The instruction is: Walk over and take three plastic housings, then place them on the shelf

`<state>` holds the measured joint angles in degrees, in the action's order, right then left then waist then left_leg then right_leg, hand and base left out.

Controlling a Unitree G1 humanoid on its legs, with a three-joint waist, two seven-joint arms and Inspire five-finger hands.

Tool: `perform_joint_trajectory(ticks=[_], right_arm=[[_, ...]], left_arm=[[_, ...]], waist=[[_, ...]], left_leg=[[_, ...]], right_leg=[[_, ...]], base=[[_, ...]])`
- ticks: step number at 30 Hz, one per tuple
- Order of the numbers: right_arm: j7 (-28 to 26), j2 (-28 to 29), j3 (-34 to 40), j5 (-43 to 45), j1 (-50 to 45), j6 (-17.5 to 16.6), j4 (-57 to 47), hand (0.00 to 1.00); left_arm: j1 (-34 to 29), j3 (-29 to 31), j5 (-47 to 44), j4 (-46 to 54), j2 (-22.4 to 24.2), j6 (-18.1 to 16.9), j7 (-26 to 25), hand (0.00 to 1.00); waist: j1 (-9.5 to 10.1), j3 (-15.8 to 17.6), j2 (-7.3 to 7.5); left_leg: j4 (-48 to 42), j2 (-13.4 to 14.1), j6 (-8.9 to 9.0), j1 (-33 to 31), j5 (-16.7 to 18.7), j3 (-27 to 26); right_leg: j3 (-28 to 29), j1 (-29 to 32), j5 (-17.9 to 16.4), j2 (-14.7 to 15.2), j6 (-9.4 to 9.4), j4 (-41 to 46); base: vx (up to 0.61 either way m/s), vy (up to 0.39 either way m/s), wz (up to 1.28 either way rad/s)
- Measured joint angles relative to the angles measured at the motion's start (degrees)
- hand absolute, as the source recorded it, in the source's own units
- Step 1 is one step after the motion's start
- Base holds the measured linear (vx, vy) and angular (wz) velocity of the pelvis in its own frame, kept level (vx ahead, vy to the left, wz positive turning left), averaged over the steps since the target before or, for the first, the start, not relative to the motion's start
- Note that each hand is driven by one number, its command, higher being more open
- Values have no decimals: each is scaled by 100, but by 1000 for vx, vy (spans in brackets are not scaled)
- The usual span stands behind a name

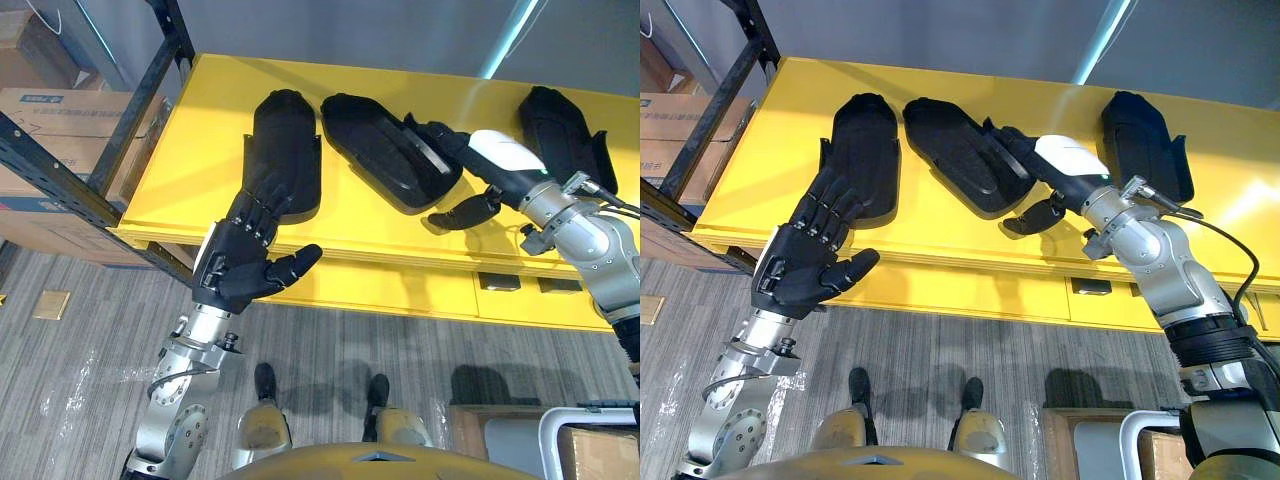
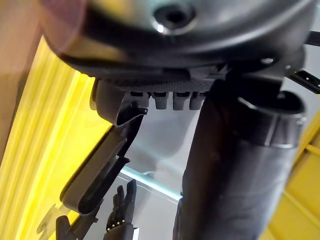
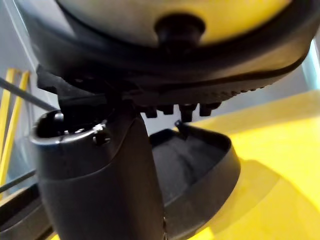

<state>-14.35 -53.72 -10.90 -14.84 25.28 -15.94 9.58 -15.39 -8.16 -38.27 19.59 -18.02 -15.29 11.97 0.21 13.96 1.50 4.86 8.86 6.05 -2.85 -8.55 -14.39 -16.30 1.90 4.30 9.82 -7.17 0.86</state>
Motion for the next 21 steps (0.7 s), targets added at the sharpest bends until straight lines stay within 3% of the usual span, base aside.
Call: perform_joint_trajectory(ticks=[8, 13, 21], right_arm=[[-272, -97, -303, -50, 533, -256, 416, 0], [-104, -97, -398, -27, 987, -316, 590, 0], [0, 16, -579, -3, 1043, -404, 535, 0]], left_arm=[[47, 14, -37, 0, 2, -97, -4, 100], [107, 18, -37, 1, 7, -104, -3, 100], [209, 16, -36, 2, 33, -206, -54, 100]], waist=[[60, 271, -92], [105, 357, -201], [138, 475, -209]], left_leg=[[-1, -3, 1, -35, -23, 65], [-1, -3, 0, -42, -29, 71], [-4, -14, -6, -36, -43, 80]], right_leg=[[-69, 2, -14, 5, 17, 22], [-75, 8, -17, 5, 22, 23], [-89, 9, -34, 20, 44, 45]], base=[[0, -3, 2], [0, -1, 1], [0, 0, 0]])
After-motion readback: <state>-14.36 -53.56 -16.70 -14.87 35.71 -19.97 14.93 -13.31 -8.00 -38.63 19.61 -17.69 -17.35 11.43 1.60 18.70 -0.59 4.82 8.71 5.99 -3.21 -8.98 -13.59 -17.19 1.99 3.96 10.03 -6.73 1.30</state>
